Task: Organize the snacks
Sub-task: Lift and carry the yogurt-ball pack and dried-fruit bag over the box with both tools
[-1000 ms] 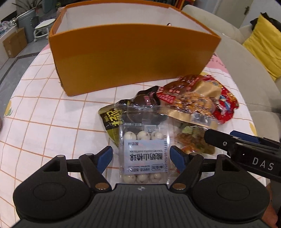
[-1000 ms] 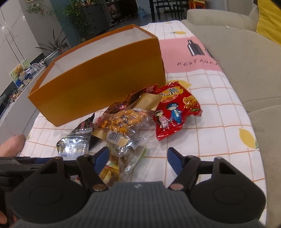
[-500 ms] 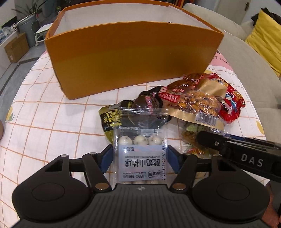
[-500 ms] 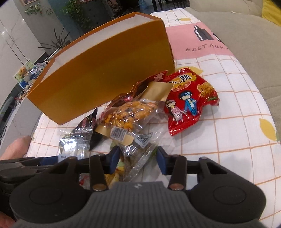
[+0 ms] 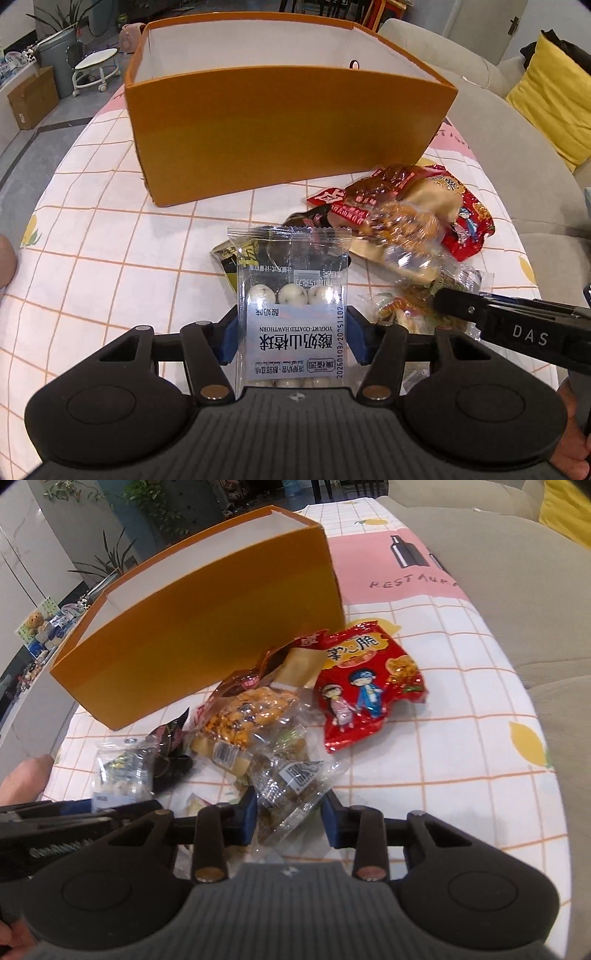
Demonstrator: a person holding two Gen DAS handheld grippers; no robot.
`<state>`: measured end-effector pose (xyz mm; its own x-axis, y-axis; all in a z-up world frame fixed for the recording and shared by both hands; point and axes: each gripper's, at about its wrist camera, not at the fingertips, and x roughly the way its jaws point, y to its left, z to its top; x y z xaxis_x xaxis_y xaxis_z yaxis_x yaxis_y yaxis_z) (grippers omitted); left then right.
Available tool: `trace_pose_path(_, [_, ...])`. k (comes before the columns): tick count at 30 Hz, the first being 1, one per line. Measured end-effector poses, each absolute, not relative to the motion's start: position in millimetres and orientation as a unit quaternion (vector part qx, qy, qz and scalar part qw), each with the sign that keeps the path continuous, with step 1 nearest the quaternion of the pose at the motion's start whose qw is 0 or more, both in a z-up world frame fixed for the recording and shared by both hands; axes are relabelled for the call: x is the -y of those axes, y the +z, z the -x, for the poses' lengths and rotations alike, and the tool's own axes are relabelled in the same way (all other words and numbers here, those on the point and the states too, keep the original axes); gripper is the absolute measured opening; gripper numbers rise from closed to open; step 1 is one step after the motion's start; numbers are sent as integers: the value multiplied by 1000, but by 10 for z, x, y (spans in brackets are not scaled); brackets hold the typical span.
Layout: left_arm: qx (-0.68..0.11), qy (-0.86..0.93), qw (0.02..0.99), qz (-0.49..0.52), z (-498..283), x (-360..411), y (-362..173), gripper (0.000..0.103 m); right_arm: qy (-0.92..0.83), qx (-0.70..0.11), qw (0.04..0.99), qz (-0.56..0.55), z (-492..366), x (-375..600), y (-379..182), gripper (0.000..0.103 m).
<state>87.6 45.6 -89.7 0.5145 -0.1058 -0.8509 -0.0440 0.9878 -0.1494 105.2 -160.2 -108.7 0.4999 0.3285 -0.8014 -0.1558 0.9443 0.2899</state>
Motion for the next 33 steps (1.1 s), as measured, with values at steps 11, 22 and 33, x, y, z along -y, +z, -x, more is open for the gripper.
trace_pose_path(11, [-478, -57, 873, 76, -703, -435, -679, 65, 130, -497, 854, -80, -888, 1691, -959, 33])
trace_pose_path(22, [-430, -82, 895, 86, -586, -405, -410, 65, 134, -471, 867, -91, -628, 1810, -695, 33])
trace_pose_path(33, [-419, -91, 899, 90, -626, -344, -289, 65, 146, -429, 884, -111, -572, 1836, -455, 32])
